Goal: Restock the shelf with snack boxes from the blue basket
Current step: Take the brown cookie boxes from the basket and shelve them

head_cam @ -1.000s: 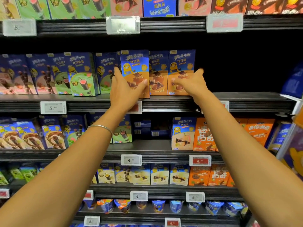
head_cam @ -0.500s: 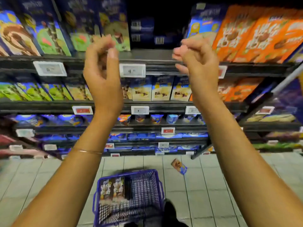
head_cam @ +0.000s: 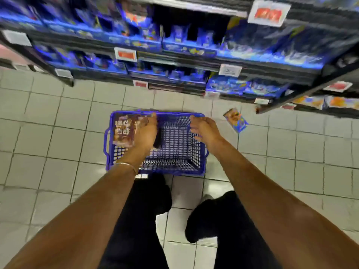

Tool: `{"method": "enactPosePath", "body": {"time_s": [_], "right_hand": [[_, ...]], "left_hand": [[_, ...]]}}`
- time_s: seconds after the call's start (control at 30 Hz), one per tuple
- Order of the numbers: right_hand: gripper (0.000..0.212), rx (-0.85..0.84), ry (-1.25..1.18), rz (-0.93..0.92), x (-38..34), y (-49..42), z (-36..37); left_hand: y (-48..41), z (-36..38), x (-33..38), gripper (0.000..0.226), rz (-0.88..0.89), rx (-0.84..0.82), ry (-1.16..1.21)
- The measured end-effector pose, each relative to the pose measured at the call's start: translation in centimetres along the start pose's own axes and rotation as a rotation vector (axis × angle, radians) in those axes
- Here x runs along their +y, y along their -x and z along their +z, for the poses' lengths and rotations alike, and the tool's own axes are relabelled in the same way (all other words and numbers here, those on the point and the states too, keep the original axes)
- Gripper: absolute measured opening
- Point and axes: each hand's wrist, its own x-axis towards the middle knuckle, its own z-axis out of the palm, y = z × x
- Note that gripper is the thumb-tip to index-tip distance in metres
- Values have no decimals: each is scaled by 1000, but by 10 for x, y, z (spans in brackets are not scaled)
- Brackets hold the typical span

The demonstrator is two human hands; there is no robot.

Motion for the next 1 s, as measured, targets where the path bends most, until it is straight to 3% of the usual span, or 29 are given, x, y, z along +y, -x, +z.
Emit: {"method": "enactPosePath", "body": {"time_s": [0.07, 0.2, 0.27, 0.37, 0.5, 0.67, 0.87, 1.0], "right_hand": [[30, 2, 21, 61, 52, -48, 10], [22, -54, 90, 131, 134, -137, 33], [43, -52, 100, 113, 166, -178, 45], [47, -106, 157, 71, 200, -220, 64], [44, -154, 136, 9, 227, -252, 78], [44, -205, 164, -58, 235, -252, 73], [66, -278, 221, -40, 231, -245, 76], [60, -299, 213, -100, 227, -231, 76]], "left_hand": [[-40, 15, -51, 50, -5, 61, -74], [-118, 27, -133, 104, -48, 238, -431], [-148, 32, -164, 120, -34, 379, -586], [-172, 44, -196, 134, 36, 541, -771], [-186, 43, -214, 136, 158, 686, -860], [-181, 40, -209, 138, 140, 629, -900], [-171, 63, -223, 141, 142, 586, -930], [-165, 62, -217, 133, 130, 583, -956]]}}
